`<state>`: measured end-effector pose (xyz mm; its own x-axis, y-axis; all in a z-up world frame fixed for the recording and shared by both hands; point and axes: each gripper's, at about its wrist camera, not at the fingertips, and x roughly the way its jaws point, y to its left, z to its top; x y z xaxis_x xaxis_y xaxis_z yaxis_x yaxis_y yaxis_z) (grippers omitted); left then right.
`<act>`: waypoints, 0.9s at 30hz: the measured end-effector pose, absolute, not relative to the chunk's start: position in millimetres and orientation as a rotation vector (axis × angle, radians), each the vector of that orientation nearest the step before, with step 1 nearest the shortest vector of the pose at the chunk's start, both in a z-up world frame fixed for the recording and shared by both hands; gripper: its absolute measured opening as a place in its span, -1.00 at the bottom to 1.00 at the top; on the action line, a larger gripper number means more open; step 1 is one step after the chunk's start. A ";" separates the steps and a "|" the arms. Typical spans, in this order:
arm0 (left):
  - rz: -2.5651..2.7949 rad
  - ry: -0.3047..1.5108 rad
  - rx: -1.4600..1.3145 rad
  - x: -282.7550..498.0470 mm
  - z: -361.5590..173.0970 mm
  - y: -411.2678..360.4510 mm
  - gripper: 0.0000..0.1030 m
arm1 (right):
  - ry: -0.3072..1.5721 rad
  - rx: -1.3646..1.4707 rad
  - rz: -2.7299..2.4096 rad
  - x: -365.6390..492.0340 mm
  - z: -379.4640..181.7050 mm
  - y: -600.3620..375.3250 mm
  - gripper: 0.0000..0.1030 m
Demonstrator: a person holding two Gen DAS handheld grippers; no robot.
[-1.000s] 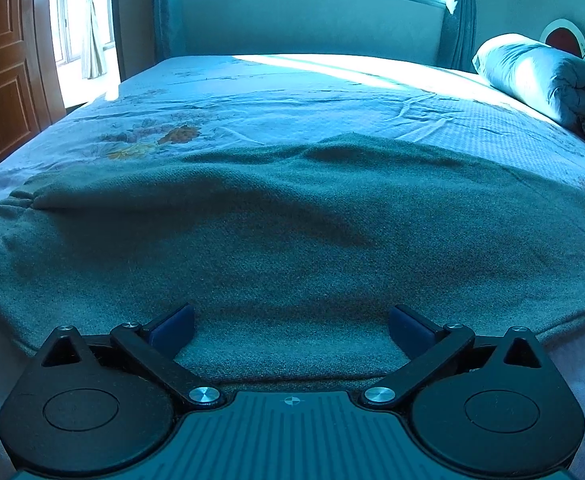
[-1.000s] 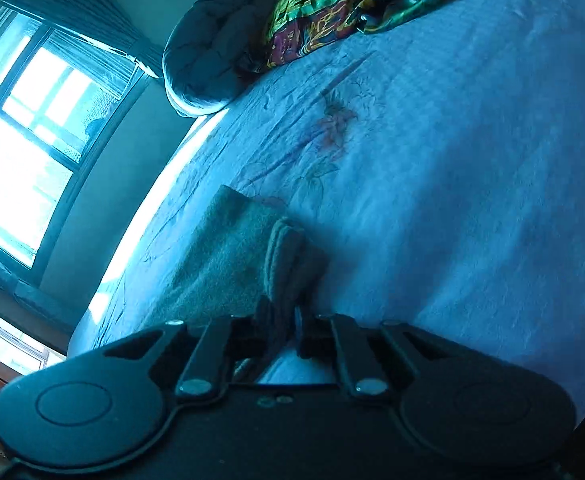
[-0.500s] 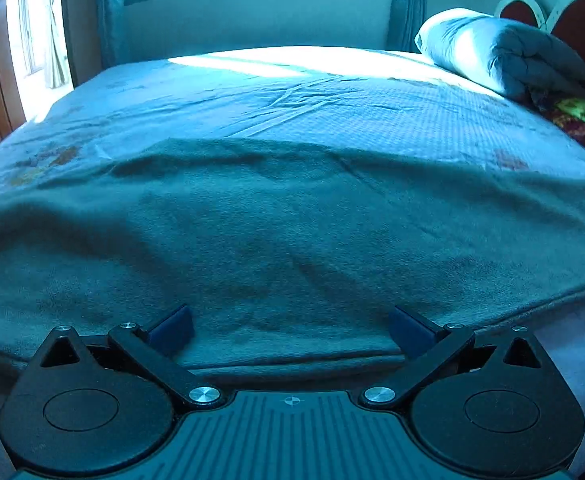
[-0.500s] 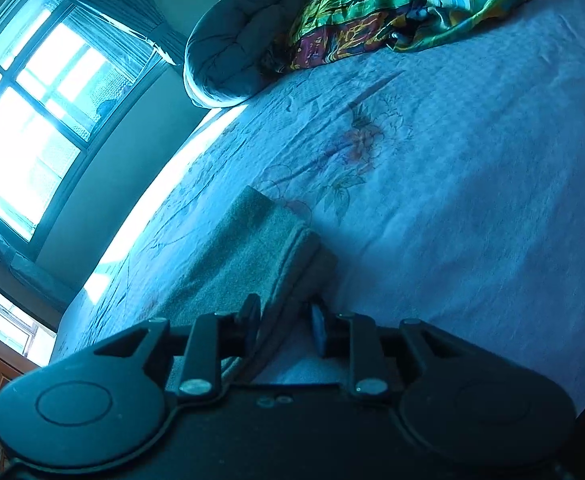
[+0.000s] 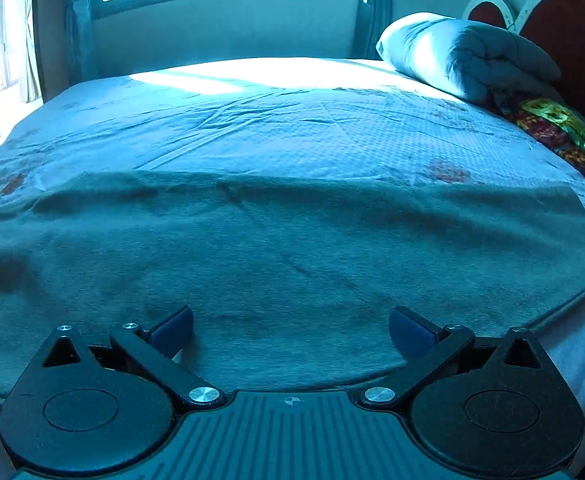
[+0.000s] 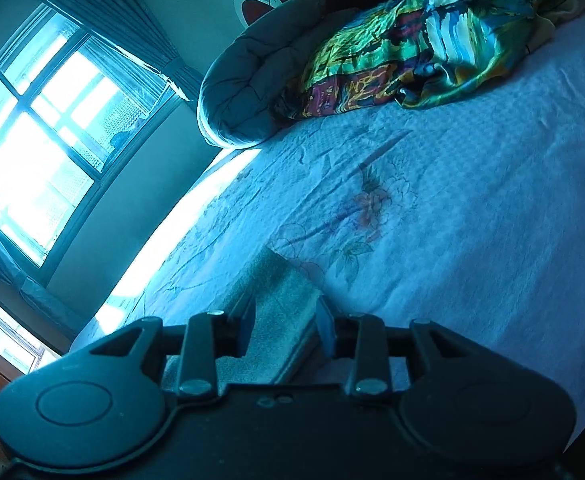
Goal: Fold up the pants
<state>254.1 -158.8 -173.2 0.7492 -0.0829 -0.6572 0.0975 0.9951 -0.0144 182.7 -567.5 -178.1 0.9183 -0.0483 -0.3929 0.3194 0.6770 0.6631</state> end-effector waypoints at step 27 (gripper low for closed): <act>0.492 0.624 -0.226 211.3 -155.7 194.1 1.00 | 0.653 0.322 0.545 369.0 -122.2 -253.0 -0.31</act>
<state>211.3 194.1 -155.7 0.7018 0.3715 -0.6078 -0.5045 0.8616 -0.0559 369.0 -253.0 -122.2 0.6627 0.5708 -0.4848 -0.3747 0.8132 0.4453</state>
